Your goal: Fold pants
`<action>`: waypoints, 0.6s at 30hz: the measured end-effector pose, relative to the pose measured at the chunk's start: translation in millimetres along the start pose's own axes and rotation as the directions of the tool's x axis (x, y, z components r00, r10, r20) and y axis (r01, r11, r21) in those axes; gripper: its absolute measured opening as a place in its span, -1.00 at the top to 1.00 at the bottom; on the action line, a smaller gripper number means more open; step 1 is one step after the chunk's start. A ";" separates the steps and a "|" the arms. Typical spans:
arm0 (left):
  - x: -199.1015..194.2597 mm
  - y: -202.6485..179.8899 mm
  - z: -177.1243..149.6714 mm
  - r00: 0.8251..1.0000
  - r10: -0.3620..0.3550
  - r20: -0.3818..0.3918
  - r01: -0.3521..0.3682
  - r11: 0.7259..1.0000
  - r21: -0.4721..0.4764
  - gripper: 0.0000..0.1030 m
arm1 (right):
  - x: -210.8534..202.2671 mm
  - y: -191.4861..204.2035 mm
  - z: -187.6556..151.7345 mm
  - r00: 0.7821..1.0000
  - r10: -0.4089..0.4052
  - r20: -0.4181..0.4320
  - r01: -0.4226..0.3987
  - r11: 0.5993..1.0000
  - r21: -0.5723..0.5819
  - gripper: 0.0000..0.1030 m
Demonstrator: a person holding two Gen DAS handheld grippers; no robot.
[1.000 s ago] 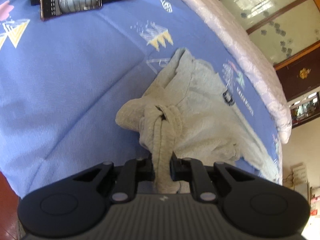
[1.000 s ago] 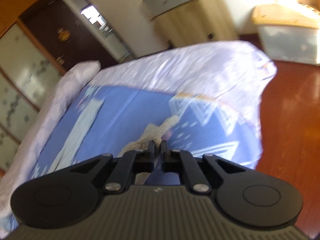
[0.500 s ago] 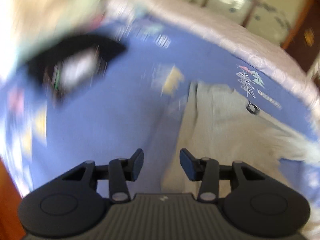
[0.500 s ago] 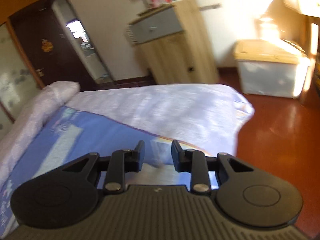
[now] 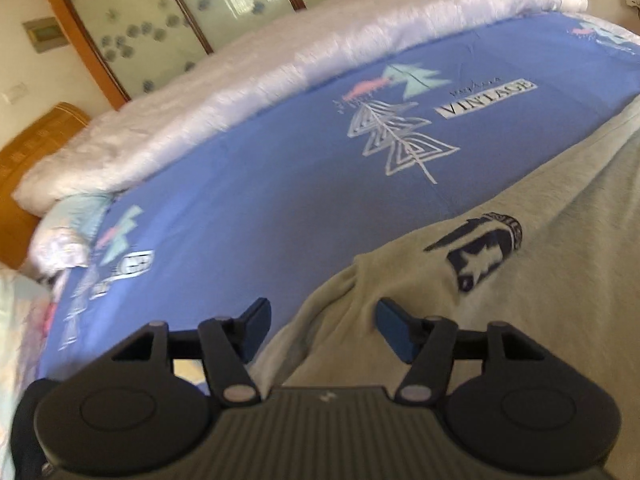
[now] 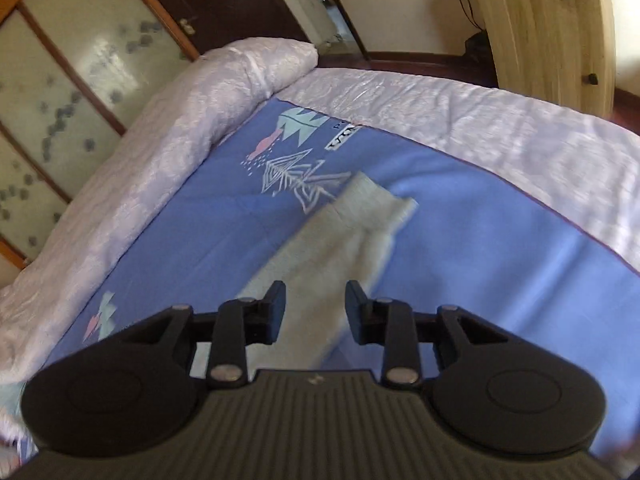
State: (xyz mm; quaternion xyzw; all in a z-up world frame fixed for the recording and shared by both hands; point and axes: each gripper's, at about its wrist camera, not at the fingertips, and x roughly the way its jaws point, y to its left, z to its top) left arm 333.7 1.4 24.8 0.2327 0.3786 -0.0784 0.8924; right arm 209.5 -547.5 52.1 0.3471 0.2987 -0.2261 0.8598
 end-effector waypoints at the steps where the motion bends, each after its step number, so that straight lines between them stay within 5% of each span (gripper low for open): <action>1: 6.3 -2.0 -0.6 1.000 -0.016 -0.003 0.016 1.000 0.005 -0.20 | 15.3 5.2 8.7 1.000 -0.010 -0.006 0.010 1.000 0.000 0.26; 4: 25.6 -13.2 2.6 0.999 -0.025 -0.024 0.027 0.998 0.058 -0.03 | 64.2 11.8 31.2 0.997 -0.075 -0.018 0.075 0.997 0.007 0.25; 6: 36.4 -18.9 1.5 0.999 -0.031 -0.039 0.034 0.996 0.076 0.58 | 94.9 10.8 40.5 0.993 -0.116 -0.038 0.117 0.993 0.031 0.25; 8: 38.4 -24.5 1.9 0.999 -0.017 -0.032 0.019 0.997 0.076 0.70 | 122.8 4.8 46.1 0.988 -0.140 -0.059 0.145 0.986 0.084 0.21; 11: 33.8 -29.8 1.1 1.000 0.012 -0.012 -0.010 0.996 0.088 0.78 | 149.6 -0.7 47.5 0.989 -0.127 -0.080 0.138 0.980 0.146 0.22; 13: 24.1 -29.6 0.0 1.000 0.026 0.011 -0.027 0.995 0.099 0.80 | 158.7 -0.5 47.3 0.984 -0.139 -0.113 0.153 0.979 0.131 0.92; 18: -23.4 -17.6 3.3 0.994 0.042 0.097 -0.048 0.997 0.060 0.81 | 118.7 -7.1 45.6 0.994 -0.103 -0.045 0.108 0.986 0.130 0.94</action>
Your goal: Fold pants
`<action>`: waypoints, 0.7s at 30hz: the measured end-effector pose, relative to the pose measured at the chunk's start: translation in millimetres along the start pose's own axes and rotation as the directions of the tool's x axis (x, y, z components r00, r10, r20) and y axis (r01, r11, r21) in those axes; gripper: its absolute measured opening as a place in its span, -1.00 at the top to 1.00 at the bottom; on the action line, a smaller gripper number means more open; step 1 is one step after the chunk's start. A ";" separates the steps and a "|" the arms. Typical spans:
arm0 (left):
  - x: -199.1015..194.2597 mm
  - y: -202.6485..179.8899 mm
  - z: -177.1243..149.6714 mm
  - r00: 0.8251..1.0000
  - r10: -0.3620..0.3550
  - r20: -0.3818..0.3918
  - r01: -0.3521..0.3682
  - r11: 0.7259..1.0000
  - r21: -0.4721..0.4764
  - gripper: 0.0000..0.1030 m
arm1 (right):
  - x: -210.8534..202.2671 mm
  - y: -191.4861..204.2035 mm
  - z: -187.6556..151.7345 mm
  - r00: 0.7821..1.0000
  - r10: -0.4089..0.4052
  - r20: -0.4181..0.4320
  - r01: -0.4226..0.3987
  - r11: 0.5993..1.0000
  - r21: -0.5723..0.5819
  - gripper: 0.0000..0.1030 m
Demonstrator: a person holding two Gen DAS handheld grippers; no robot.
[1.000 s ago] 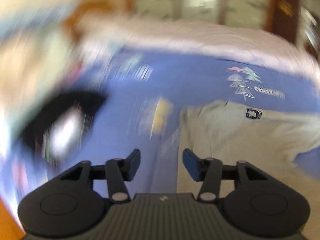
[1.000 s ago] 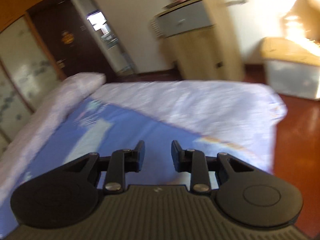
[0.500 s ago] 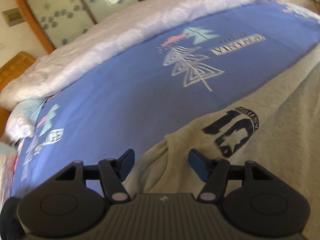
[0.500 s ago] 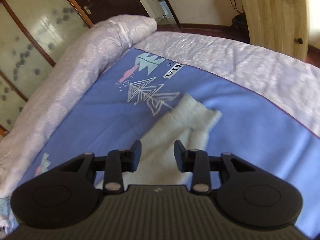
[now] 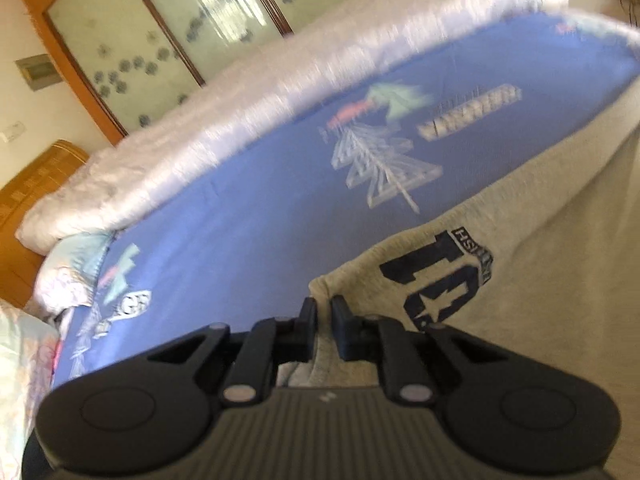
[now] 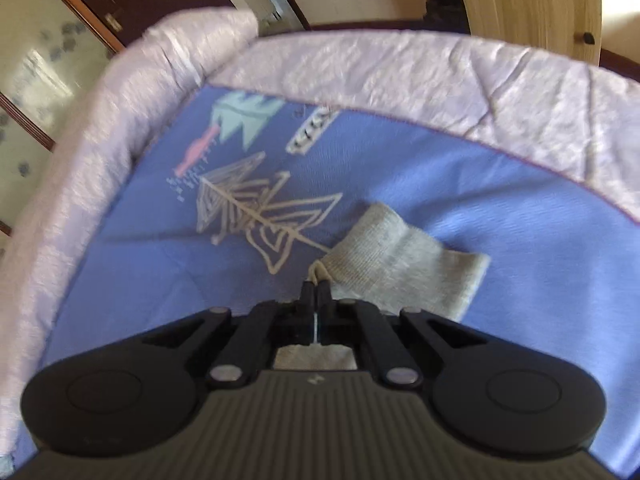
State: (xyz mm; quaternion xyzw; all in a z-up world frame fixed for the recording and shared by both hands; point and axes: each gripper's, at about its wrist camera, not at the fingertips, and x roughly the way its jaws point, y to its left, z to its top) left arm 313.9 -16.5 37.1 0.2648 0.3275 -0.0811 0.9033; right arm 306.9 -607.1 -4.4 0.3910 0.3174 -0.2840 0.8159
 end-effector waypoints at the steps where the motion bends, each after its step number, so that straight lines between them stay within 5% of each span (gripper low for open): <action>1: -17.1 4.2 0.0 1.000 0.002 0.022 -0.001 1.000 -0.015 0.81 | -15.2 -3.4 0.5 1.000 0.023 0.013 -0.023 1.000 0.010 0.94; 6: -109.8 12.4 -20.3 0.994 -0.012 0.110 0.018 0.999 -0.049 0.82 | -103.8 -49.0 1.6 0.989 0.128 0.080 -0.133 0.990 0.056 0.94; 12: -211.9 -7.5 -79.8 0.989 -0.019 0.146 0.022 1.000 -0.017 0.82 | -201.4 -137.7 -39.2 0.977 0.187 0.106 -0.197 0.976 0.094 0.94; 21: -278.6 -31.6 -167.2 0.994 -0.067 0.083 0.073 0.995 -0.065 0.82 | -280.5 -261.7 -136.3 0.974 0.191 0.123 -0.209 0.966 0.151 0.94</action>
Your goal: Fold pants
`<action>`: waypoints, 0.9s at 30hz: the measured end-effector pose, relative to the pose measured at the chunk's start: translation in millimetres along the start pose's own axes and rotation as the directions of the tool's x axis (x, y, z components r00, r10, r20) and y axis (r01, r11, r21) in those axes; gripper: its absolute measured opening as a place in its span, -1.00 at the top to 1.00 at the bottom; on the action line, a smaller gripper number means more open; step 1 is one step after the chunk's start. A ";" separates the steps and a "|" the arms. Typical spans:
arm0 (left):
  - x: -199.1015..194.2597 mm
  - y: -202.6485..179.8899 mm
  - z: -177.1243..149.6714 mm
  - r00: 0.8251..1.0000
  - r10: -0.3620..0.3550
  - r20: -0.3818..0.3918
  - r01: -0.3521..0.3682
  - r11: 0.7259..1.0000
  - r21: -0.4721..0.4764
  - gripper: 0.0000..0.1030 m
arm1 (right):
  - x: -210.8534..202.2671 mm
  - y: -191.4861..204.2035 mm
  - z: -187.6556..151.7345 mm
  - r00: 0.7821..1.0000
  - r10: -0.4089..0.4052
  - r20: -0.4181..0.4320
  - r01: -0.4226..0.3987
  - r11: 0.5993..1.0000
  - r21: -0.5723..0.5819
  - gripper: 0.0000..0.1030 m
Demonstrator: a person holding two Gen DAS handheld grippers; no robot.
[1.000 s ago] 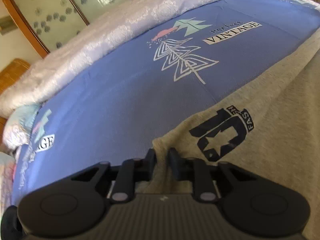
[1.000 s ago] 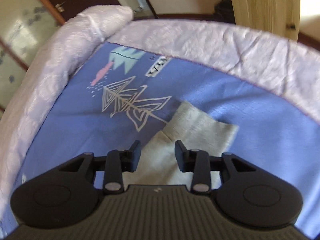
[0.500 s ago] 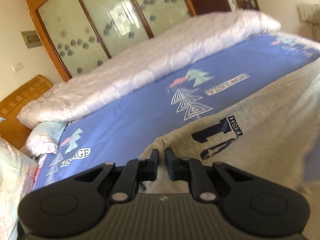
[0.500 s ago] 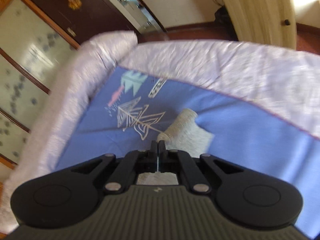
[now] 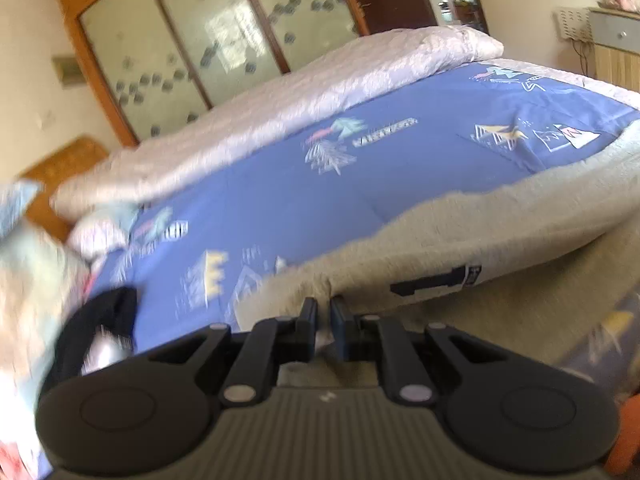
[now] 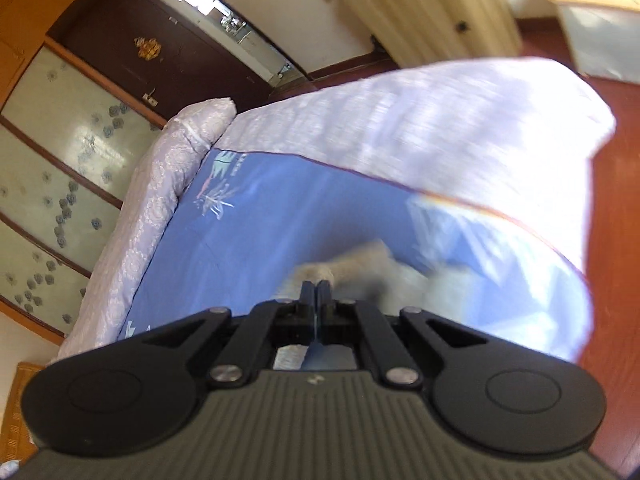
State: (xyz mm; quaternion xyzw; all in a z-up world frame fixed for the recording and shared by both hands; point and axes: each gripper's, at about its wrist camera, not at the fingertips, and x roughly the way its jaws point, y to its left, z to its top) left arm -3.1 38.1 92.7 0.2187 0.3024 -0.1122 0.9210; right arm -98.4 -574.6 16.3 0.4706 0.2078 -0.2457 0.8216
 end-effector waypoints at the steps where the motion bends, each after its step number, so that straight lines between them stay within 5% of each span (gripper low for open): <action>1: -3.1 0.1 -7.2 1.000 0.003 -0.010 -0.003 1.000 -0.021 0.82 | -7.7 -9.0 -7.8 1.000 -0.002 0.005 0.002 1.000 0.009 0.94; 10: -21.7 8.0 -45.1 0.999 0.008 -0.038 -0.013 0.990 -0.144 0.82 | -13.1 -41.2 -43.0 0.998 -0.059 0.007 0.058 0.996 0.063 0.93; 14: -12.8 0.7 -60.1 0.992 0.006 -0.124 -0.020 0.994 -0.107 0.71 | -12.0 -58.4 -37.3 1.000 -0.016 -0.008 0.017 0.993 0.121 0.76; 17: -21.3 9.3 -68.6 0.990 -0.036 -0.137 0.014 0.987 -0.160 0.71 | -24.2 -60.2 -26.5 0.998 0.006 0.056 -0.013 0.992 0.123 0.27; 19: -33.9 30.0 -69.3 0.992 -0.074 -0.098 0.044 0.960 -0.275 0.69 | -32.7 -60.7 -16.4 0.995 0.007 0.099 -0.018 0.994 0.104 0.24; 23: -40.8 77.8 -67.1 0.995 -0.075 -0.067 0.031 0.864 -0.503 0.55 | -24.2 -60.3 2.3 0.995 0.003 0.095 -0.011 0.996 0.086 0.25; 27: -33.7 99.5 -64.9 0.994 -0.066 -0.091 -0.003 0.791 -0.612 0.49 | 8.6 -54.5 9.2 0.999 -0.031 0.039 0.030 0.999 0.023 0.26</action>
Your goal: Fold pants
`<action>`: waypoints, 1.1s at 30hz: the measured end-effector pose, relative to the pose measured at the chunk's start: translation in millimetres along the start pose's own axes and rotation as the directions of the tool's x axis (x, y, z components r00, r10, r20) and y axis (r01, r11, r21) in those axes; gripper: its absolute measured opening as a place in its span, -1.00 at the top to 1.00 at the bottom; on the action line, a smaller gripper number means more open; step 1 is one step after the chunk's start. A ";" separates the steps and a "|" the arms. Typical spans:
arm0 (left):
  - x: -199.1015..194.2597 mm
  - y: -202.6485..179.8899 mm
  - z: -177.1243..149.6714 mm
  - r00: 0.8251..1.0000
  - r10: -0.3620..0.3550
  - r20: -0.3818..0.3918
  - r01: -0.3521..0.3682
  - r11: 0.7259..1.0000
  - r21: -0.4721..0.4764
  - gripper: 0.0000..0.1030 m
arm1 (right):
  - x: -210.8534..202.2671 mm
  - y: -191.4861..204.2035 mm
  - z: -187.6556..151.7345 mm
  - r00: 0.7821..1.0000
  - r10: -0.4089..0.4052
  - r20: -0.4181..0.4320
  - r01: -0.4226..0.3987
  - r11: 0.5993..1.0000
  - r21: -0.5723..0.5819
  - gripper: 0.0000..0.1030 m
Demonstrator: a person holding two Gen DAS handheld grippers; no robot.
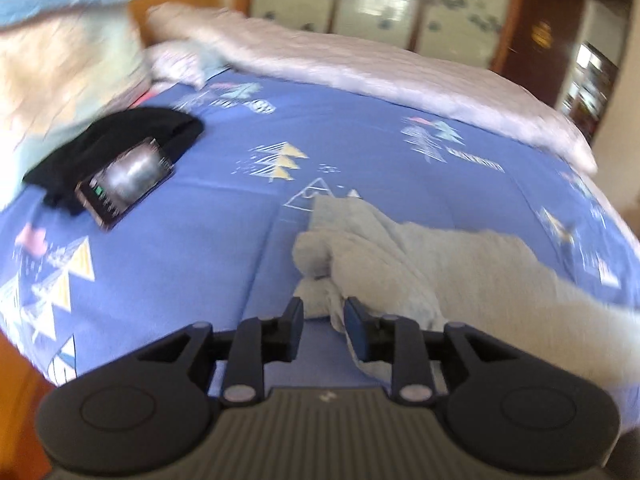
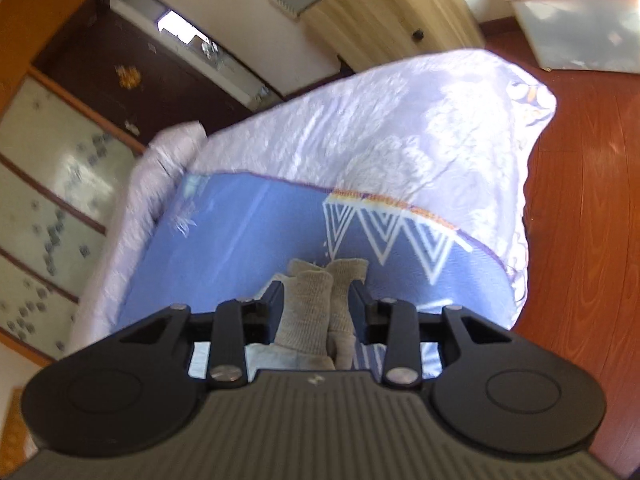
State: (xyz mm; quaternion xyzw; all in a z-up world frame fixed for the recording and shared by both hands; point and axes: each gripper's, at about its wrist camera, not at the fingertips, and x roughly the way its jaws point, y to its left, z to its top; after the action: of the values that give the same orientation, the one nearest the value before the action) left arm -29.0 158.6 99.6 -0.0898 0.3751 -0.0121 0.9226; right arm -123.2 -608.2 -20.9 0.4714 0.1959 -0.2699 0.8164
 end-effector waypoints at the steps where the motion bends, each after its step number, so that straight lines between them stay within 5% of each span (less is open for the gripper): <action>1: 2.1 1.2 2.0 1.000 0.002 -0.005 -0.002 1.000 -0.021 0.47 | 6.7 0.7 -0.9 1.000 -0.003 -0.015 0.003 1.000 -0.015 0.43; 3: 6.7 2.3 3.2 1.000 0.008 -0.019 -0.009 0.999 -0.050 0.46 | 13.5 6.5 -3.0 1.000 0.000 -0.030 -0.002 0.998 -0.057 0.88; 9: 18.7 -1.6 1.2 0.998 0.039 -0.055 -0.043 0.997 -0.071 0.45 | -31.1 -0.7 -8.6 0.974 0.103 0.200 -0.097 0.994 -0.039 0.89; 14: 29.9 -0.5 4.6 0.995 0.051 -0.084 -0.058 0.995 -0.077 0.44 | -5.8 -31.2 -17.8 0.988 -0.118 0.097 0.118 0.993 0.002 0.67; 17: 25.3 6.9 8.0 0.996 0.048 -0.076 -0.056 0.992 -0.110 0.32 | -29.2 -48.1 -19.3 0.979 -0.090 0.182 0.066 0.989 0.134 0.56; 20: 22.8 16.0 12.5 0.996 0.034 -0.076 -0.045 0.987 -0.153 0.25 | -47.9 -33.3 -21.5 0.979 -0.007 0.203 -0.010 0.997 0.080 0.56; 26: 41.9 25.7 21.4 0.986 -0.130 -0.106 0.095 0.954 -0.285 -0.15 | -47.3 42.5 -47.7 0.970 0.238 0.054 -0.232 0.968 -0.095 0.52; 30: 75.4 30.2 34.9 0.972 -0.198 -0.125 0.140 0.920 -0.367 -0.74 | -21.1 96.4 -95.9 0.931 0.328 -0.158 -0.350 0.925 -0.146 0.49; 32: 96.2 37.0 41.0 0.967 -0.215 -0.134 0.143 0.900 -0.412 -0.73 | -9.4 124.5 -127.9 0.903 0.341 -0.262 -0.396 0.896 -0.199 0.48; 33: 109.2 41.8 43.0 0.962 -0.234 -0.141 0.149 0.882 -0.447 -0.56 | -4.0 138.2 -144.0 0.892 0.333 -0.305 -0.409 0.882 -0.233 0.48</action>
State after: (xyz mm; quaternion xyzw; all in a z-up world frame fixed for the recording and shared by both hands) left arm 77.4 196.7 47.2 -0.3271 0.4441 -0.0286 0.8336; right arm -49.2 -424.5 4.2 0.4060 0.2427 -0.0123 0.8810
